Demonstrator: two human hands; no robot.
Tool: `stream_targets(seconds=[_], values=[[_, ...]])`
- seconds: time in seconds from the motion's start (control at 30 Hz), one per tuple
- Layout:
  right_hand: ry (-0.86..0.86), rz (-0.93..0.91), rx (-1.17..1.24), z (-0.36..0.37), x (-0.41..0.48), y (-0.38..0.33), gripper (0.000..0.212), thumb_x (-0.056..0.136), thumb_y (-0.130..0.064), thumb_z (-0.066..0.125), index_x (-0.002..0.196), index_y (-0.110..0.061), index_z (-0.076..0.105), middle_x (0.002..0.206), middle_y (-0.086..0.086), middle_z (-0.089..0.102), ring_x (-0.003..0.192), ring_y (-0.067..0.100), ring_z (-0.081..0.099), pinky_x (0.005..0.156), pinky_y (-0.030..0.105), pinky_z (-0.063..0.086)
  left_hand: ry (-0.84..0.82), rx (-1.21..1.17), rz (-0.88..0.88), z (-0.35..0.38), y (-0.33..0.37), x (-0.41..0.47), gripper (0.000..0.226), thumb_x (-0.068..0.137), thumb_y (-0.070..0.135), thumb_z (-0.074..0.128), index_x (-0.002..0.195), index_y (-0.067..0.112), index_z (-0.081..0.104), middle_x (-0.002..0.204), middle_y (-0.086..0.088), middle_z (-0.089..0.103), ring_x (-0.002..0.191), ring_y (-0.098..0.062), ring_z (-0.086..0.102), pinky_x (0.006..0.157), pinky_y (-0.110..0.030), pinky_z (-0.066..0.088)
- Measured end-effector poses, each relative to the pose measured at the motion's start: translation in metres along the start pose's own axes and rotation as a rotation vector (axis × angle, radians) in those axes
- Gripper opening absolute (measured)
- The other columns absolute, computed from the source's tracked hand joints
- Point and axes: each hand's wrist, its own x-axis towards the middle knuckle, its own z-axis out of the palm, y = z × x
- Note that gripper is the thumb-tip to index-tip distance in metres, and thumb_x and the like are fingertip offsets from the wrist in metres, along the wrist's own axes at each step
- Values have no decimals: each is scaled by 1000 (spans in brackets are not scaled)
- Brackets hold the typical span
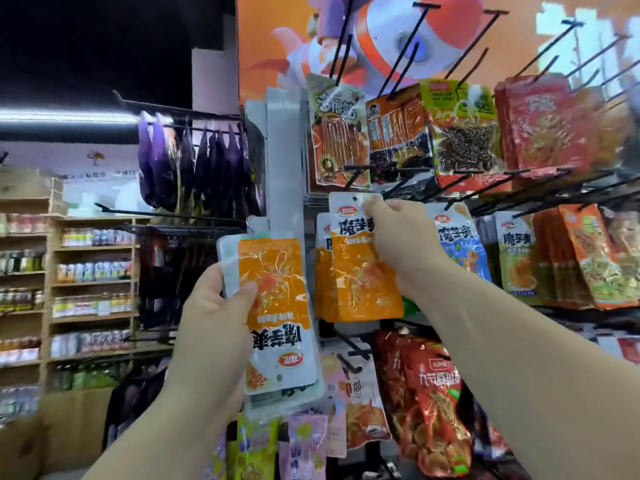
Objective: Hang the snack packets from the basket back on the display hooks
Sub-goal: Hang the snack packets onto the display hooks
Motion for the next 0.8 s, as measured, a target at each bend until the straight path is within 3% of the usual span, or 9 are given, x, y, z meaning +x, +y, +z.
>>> stream_targets(seconds=[0.17,0.27,0.4,0.67,0.8], values=[[2,-19,-41,-2,1,-4,53,101,-24,55,60,-23,22,47,-8,15,44,16,14,46,26,12,-20,-9,0,1,-3,5,23,110,11,46,116,21,66,101,-10,80,88,-31,78,64,-46,66],[-4,-52,-75,-3,4,-2,60,102,-33,59,56,-23,23,44,-10,16,39,13,15,40,22,12,-23,-22,14,4,-8,7,24,111,10,46,118,21,65,103,-10,80,92,-32,78,67,-48,66],[-1,-86,-115,-5,8,2,64,101,-41,62,52,-23,24,43,-9,17,39,14,17,47,26,16,-25,-30,35,9,-12,8,25,110,10,46,117,23,66,100,-9,80,88,-29,79,64,-45,66],[50,-119,-124,5,17,-1,59,92,-15,60,48,-22,22,44,-7,15,51,21,14,58,41,24,-1,-29,58,9,-20,7,25,109,10,47,117,25,67,101,-8,80,86,-27,79,61,-42,64],[64,-167,-224,8,24,13,60,93,-21,63,48,-20,23,41,-10,14,49,21,17,56,38,21,7,-8,55,8,-20,7,25,110,12,47,115,27,66,99,-7,80,83,-26,79,59,-41,64]])
